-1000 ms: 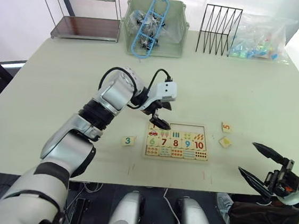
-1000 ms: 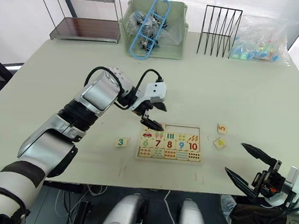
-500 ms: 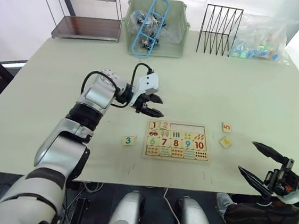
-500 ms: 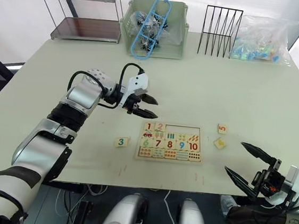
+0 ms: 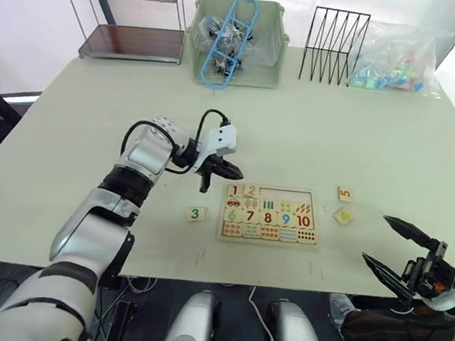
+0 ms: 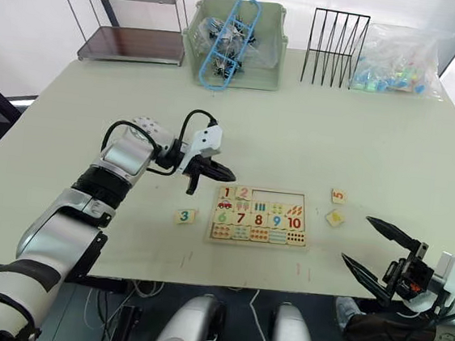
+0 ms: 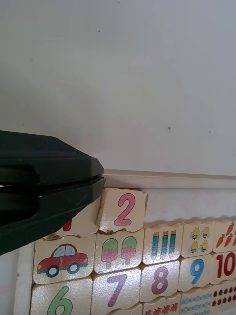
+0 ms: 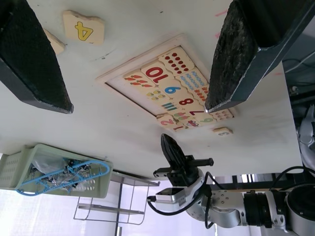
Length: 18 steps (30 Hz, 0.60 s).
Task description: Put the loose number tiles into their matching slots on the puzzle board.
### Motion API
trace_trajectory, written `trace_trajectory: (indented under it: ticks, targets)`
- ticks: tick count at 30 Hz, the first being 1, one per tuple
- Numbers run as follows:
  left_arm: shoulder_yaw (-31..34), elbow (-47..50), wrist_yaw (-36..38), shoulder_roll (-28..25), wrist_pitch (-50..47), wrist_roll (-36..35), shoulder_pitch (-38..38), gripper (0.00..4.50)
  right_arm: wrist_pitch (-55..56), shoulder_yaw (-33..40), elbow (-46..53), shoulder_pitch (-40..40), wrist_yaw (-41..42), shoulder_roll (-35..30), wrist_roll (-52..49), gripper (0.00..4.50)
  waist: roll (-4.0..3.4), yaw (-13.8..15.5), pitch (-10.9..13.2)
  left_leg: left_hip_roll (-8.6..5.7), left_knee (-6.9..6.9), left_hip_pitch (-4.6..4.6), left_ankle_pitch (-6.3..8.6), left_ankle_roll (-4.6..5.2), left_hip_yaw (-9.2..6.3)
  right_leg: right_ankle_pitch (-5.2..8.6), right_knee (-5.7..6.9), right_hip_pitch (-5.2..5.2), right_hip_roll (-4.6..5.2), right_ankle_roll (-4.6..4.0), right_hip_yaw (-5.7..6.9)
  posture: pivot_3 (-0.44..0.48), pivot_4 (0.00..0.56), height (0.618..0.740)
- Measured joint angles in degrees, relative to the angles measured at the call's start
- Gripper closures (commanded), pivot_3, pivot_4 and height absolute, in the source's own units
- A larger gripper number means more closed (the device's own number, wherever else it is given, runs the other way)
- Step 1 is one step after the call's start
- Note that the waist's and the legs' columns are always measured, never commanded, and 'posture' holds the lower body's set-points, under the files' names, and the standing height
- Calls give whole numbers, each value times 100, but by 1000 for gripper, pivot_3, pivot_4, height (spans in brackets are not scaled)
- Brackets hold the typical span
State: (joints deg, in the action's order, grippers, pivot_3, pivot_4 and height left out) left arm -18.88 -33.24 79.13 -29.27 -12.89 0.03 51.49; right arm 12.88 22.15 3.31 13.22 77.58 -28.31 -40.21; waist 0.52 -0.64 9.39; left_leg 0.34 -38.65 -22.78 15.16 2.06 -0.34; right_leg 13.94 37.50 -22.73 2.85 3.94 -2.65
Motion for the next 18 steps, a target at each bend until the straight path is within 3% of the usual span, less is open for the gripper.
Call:
trace_trajectory:
  ticks: [18]
  targets:
    - [-23,-233,-58,257,252,261,18,4452,53,0,0,41,-6,1,3,0,0,-3,0,0,0,0,0,0,0,0,2,0,0,0,0,0,150,740]
